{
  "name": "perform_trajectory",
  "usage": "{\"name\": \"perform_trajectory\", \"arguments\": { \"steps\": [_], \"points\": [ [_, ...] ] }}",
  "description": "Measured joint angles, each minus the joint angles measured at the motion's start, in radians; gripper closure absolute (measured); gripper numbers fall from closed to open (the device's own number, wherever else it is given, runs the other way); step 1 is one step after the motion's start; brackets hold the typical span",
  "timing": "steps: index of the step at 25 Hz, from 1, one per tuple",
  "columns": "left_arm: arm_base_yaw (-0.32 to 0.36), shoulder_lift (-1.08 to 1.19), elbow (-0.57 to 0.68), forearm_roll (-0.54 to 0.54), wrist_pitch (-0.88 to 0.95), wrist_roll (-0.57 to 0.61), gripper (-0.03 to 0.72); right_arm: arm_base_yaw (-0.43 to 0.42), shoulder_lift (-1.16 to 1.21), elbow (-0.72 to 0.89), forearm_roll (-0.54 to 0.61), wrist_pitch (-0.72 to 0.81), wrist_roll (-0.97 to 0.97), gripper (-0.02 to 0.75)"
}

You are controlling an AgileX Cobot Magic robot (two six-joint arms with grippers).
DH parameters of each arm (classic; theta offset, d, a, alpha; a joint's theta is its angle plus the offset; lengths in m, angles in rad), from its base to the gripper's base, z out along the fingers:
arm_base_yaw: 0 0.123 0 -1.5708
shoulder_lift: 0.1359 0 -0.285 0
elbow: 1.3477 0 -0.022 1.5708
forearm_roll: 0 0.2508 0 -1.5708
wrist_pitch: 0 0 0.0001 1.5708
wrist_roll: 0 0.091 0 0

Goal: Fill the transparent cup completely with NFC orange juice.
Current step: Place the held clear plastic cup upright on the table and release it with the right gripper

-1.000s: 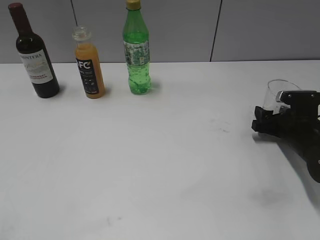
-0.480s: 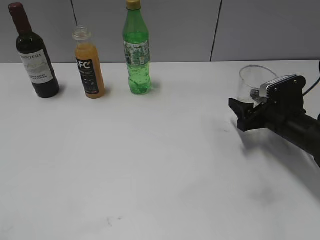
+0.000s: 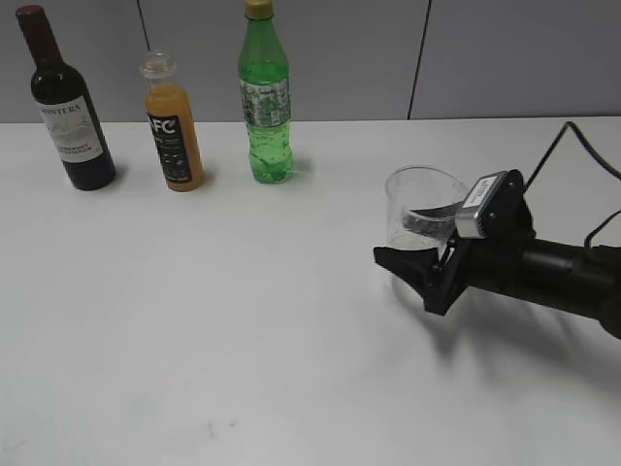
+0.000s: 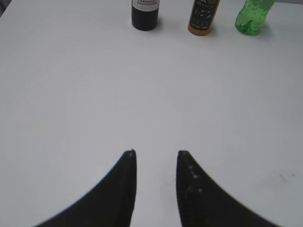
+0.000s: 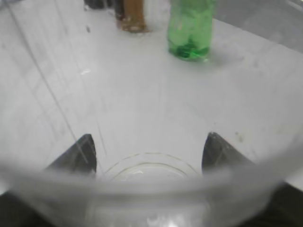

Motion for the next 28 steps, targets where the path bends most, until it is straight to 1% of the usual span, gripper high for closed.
{"name": "perform_trajectory", "arguments": {
  "steps": [5, 7, 11, 14, 17, 20, 28],
  "points": [
    [0.000, 0.000, 0.000, 0.000, 0.000, 0.000, 0.455, 0.161, 0.002, -0.012, -0.003, -0.001, 0.002, 0.204],
    [0.000, 0.000, 0.000, 0.000, 0.000, 0.000, 0.455, 0.224, 0.015, -0.029, 0.020, -0.001, 0.002, 0.204],
    [0.000, 0.000, 0.000, 0.000, 0.000, 0.000, 0.455, 0.318, 0.058, -0.096, 0.064, -0.001, 0.002, 0.205],
    [0.000, 0.000, 0.000, 0.000, 0.000, 0.000, 0.455, 0.364, 0.111, -0.158, 0.072, -0.001, 0.002, 0.205],
    [0.000, 0.000, 0.000, 0.000, 0.000, 0.000, 0.455, 0.388, 0.153, -0.224, 0.072, -0.001, 0.002, 0.205],
    [0.000, 0.000, 0.000, 0.000, 0.000, 0.000, 0.455, 0.392, 0.188, -0.272, 0.073, -0.001, 0.023, 0.205],
    [0.000, 0.000, 0.000, 0.000, 0.000, 0.000, 0.455, 0.392, 0.202, -0.294, 0.071, -0.001, 0.036, 0.205]
  ]
}}
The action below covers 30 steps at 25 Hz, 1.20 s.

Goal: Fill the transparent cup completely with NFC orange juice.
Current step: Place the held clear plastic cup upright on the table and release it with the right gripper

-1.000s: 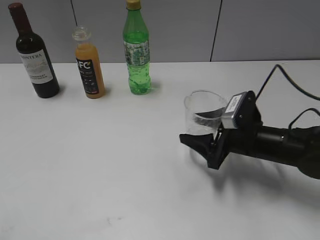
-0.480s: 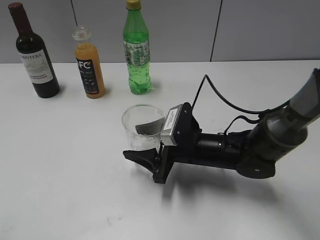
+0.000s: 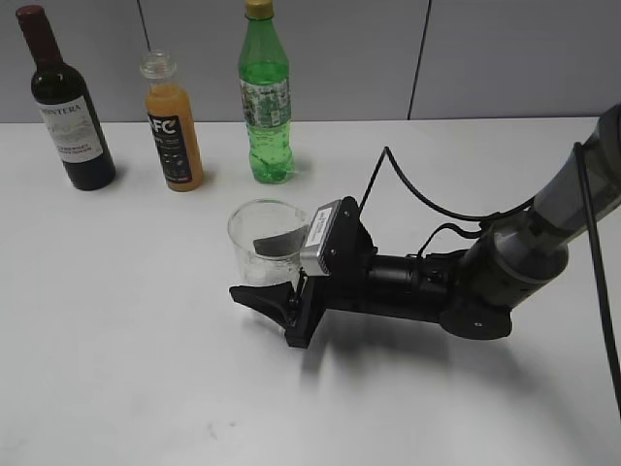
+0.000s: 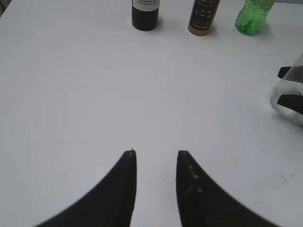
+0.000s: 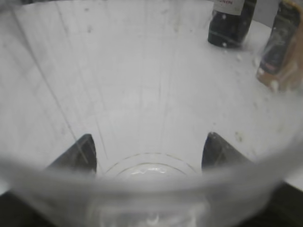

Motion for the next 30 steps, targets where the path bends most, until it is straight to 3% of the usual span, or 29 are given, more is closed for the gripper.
{"name": "perform_trajectory", "arguments": {
  "steps": [11, 20, 30],
  "points": [
    [0.000, 0.000, 0.000, 0.000, 0.000, 0.000, 0.455, 0.000, 0.000, 0.000, -0.024, 0.070, 0.000, 0.108],
    [0.000, 0.000, 0.000, 0.000, 0.000, 0.000, 0.455, -0.002, -0.029, 0.004, -0.087, 0.181, 0.029, 0.107],
    [0.000, 0.000, 0.000, 0.000, 0.000, 0.000, 0.455, -0.064, -0.146, 0.116, -0.182, 0.298, 0.052, 0.109]
  ]
}}
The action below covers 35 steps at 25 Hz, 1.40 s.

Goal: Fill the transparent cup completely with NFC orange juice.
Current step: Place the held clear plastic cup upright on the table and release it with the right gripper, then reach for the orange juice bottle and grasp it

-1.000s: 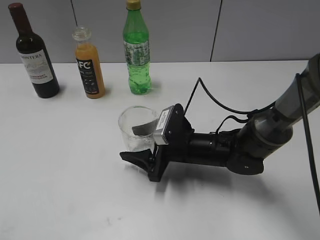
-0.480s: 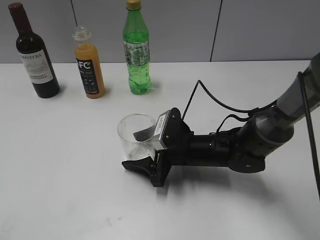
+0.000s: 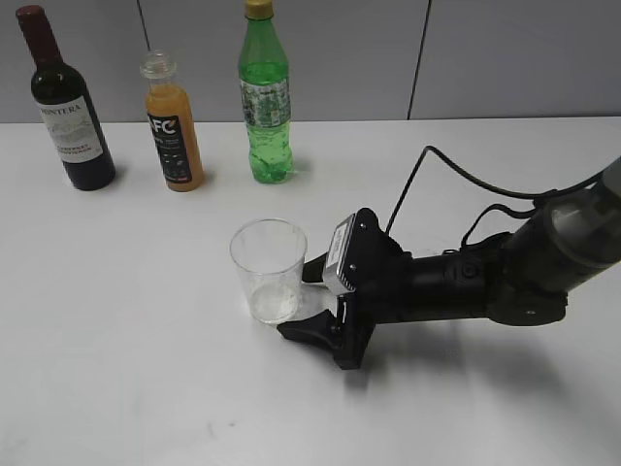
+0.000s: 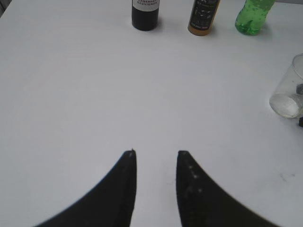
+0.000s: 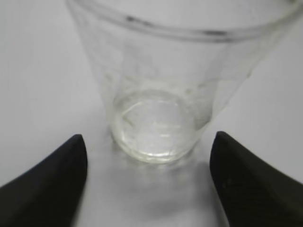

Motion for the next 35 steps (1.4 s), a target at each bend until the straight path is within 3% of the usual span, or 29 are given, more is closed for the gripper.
{"name": "perform_trajectory", "arguments": {
  "steps": [6, 16, 25, 35],
  "points": [
    [0.000, 0.000, 0.000, 0.000, 0.000, 0.000, 0.455, -0.036, -0.066, 0.059, -0.027, 0.039, 0.000, 0.118],
    [0.000, 0.000, 0.000, 0.000, 0.000, 0.000, 0.455, -0.087, -0.282, 0.093, -0.021, 0.247, 0.001, 0.138],
    [0.000, 0.000, 0.000, 0.000, 0.000, 0.000, 0.455, -0.089, -0.428, 0.002, 0.175, 0.650, 0.000, 0.141],
    [0.000, 0.000, 0.000, 0.000, 0.000, 0.000, 0.455, -0.115, -0.433, -0.387, 0.402, 1.187, 0.017, 0.141]
  ]
}}
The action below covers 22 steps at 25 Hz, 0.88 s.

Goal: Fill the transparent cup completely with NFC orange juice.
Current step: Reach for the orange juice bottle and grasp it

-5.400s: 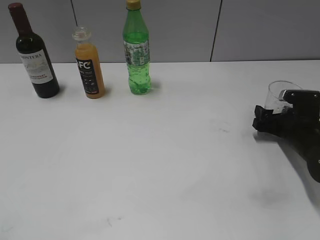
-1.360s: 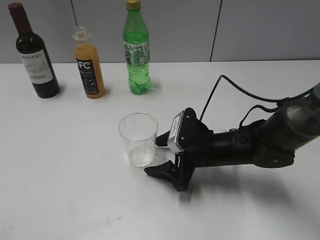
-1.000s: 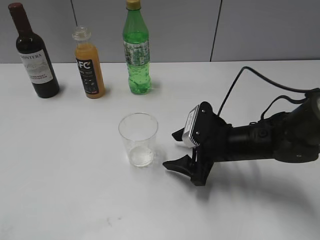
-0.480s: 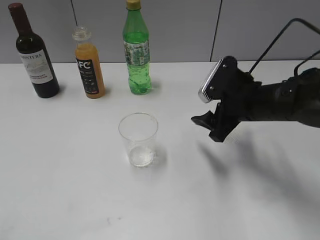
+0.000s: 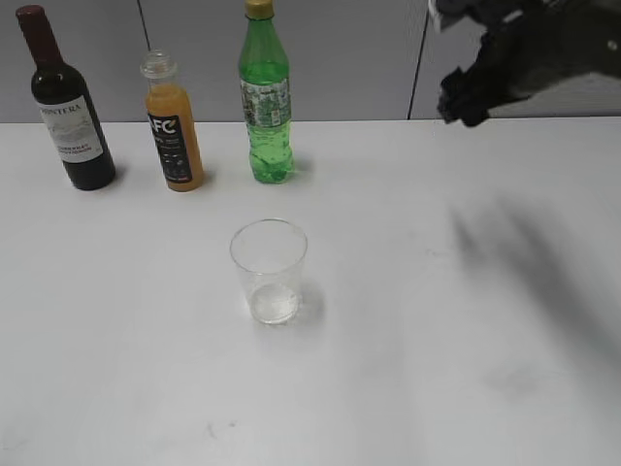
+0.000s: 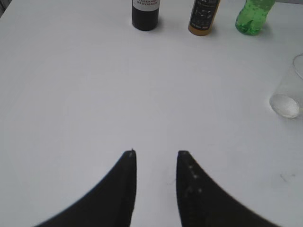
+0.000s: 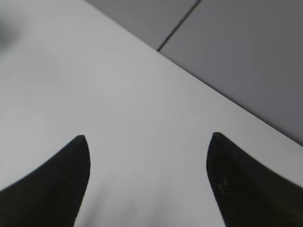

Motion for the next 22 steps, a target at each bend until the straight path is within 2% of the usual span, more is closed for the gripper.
{"name": "perform_trajectory", "arguments": {
  "steps": [3, 8, 11, 14, 22],
  "points": [
    [0.000, 0.000, 0.000, 0.000, 0.000, 0.000, 0.455, -0.043, 0.004, -0.138, 0.089, 0.118, 0.004, 0.141],
    [0.000, 0.000, 0.000, 0.000, 0.000, 0.000, 0.455, -0.163, 0.041, -0.358, 0.299, 0.324, -0.053, 0.142],
    [0.000, 0.000, 0.000, 0.000, 0.000, 0.000, 0.455, -0.237, 0.062, -0.440, 0.467, 0.423, -0.133, 0.142],
    [0.000, 0.000, 0.000, 0.000, 0.000, 0.000, 0.455, -0.290, 0.081, -0.484, 0.570, 0.523, -0.190, 0.142],
    [0.000, 0.000, 0.000, 0.000, 0.000, 0.000, 0.455, -0.314, 0.091, -0.510, 0.592, 0.808, -0.281, 0.143]
  ]
}}
